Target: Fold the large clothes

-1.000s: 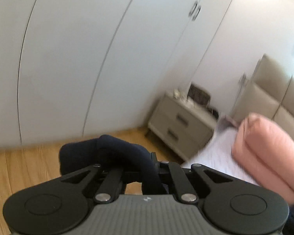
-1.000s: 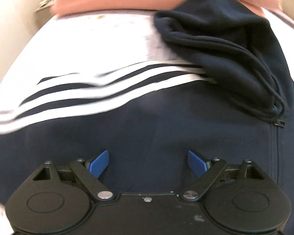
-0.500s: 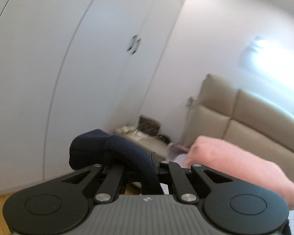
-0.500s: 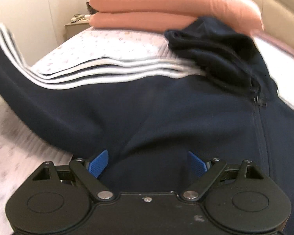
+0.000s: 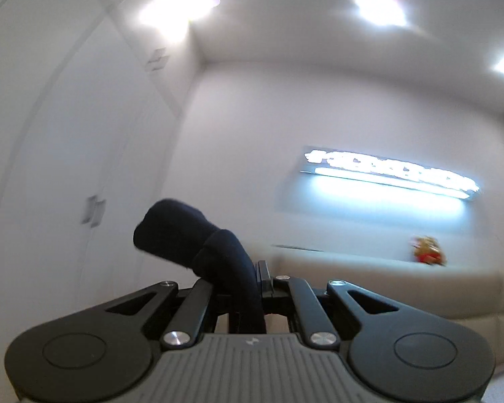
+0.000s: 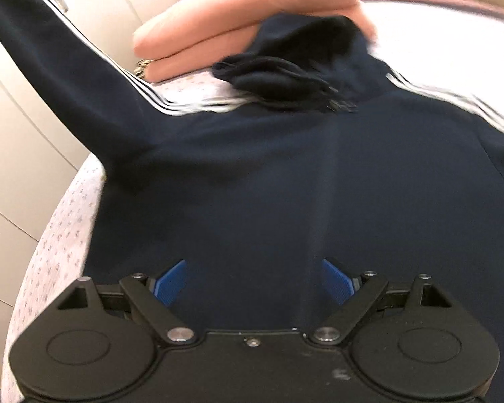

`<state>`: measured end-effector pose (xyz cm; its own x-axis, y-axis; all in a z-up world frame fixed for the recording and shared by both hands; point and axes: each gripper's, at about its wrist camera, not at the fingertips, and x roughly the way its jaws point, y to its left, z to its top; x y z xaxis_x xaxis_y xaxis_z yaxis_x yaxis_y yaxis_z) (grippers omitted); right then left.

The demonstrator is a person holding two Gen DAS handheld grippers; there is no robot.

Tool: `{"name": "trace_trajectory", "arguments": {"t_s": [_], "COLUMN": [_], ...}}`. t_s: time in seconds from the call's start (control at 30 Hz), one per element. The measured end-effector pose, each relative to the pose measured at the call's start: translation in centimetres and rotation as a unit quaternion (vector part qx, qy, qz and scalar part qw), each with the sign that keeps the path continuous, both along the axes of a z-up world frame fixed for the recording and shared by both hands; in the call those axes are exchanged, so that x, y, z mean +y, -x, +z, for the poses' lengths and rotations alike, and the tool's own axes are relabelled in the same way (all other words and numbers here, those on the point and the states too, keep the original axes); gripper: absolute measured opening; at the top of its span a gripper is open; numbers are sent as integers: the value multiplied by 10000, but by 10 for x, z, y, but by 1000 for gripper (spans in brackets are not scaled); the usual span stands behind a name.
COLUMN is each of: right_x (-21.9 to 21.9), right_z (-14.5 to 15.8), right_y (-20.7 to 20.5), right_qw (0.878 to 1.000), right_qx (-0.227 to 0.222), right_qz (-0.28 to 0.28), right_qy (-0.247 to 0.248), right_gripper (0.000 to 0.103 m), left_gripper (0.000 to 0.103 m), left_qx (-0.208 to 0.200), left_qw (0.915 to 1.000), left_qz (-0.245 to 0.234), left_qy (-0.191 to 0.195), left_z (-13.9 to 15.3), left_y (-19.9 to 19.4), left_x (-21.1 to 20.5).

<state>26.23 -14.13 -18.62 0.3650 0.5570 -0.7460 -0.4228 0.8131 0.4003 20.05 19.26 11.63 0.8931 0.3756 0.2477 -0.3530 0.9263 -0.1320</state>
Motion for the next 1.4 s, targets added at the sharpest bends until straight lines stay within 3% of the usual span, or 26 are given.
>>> {"name": "trace_trajectory", "arguments": {"t_s": [0.13, 0.23, 0.37, 0.53, 0.63, 0.67, 0.7, 0.73, 0.77, 0.8, 0.83, 0.87, 0.9, 0.97, 1.03, 1.17, 1.3, 1.33, 1.37, 1.4], "right_x": [-52, -87, -121, -162, -183, -187, -190, -191, -194, -198, -201, -197, -197, -194, -183, -157, -122, -118, -116, -117], "right_z": [-15, -18, -20, -26, -28, -30, -32, -34, -33, -32, -30, -28, -26, -22, -15, -10, -7, -11, -16, -23], "right_y": [3, 9, 13, 9, 4, 1, -4, -8, -10, -11, -14, -23, -30, -47, -67, -108, -134, -140, -144, -146], "right_qw": [9946, 9867, 9818, 9660, 9483, 9469, 9458, 9446, 9432, 9426, 9422, 9418, 9421, 9460, 9532, 9658, 9823, 9842, 9839, 9805], "right_qx": [352, 330, 212, 152, -8, 33, 83, 93, 92, 104, 110, 115, 105, 70, -65, -43, -107, -26, 107, 272], "right_qz": [-699, -1148, -1536, -2260, -2859, -2887, -2915, -2949, -2977, -2972, -2962, -2960, -2928, -2795, -2625, -2207, -1586, -1492, -1532, -1716], "right_qy": [-675, -1099, -1099, -1249, -1379, -1411, -1428, -1439, -1471, -1518, -1562, -1592, -1628, -1643, -1496, -1360, -992, -954, -911, -921], "right_gripper": [102, 102, 102, 102, 102, 102, 102, 102, 102, 102, 102, 102, 102, 102, 102, 102, 102, 102, 102, 102], "left_gripper": [5, 5, 6, 7, 10, 25, 36, 65, 85, 87, 86, 87, 88, 90, 91, 96, 97, 97, 96, 95], "left_qx": [436, 872, 1484, 2354, 2523, 2667, 3000, 3401, 3762, 3992, 4088, 4131, 4163, 4291, 4410, 4537, 4567, 4595, 4617, 4642], "left_qw": [9956, 9878, 9687, 9312, 9235, 9148, 8939, 8634, 8296, 8001, 7806, 7694, 7657, 7686, 7782, 8100, 8507, 8556, 8548, 8484], "left_qz": [-693, -1271, -1953, -2757, -2806, -2929, -3210, -3603, -4004, -4361, -4624, -4779, -4820, -4691, -4457, -3690, -2410, -2054, -1838, -1772], "left_qy": [-445, -205, -386, -375, -689, -793, -892, -948, -992, -1013, -987, -954, -901, -715, -362, 428, 981, 1206, 1494, 1826], "left_z": [-29, -73, -138, -224, -259, -263, -268, -272, -276, -280, -285, -288, -290, -293, -293, -283, -283, -286, -290, -298], "left_y": [-32, -63, -87, -113, -116, -121, -129, -137, -142, -142, -137, -132, -127, -119, -121, -139, -163, -174, -182, -190], "left_x": [-81, -136, -202, -246, -261, -263, -267, -272, -275, -274, -270, -263, -253, -231, -205, -120, -24, -1, 22, 45]}}
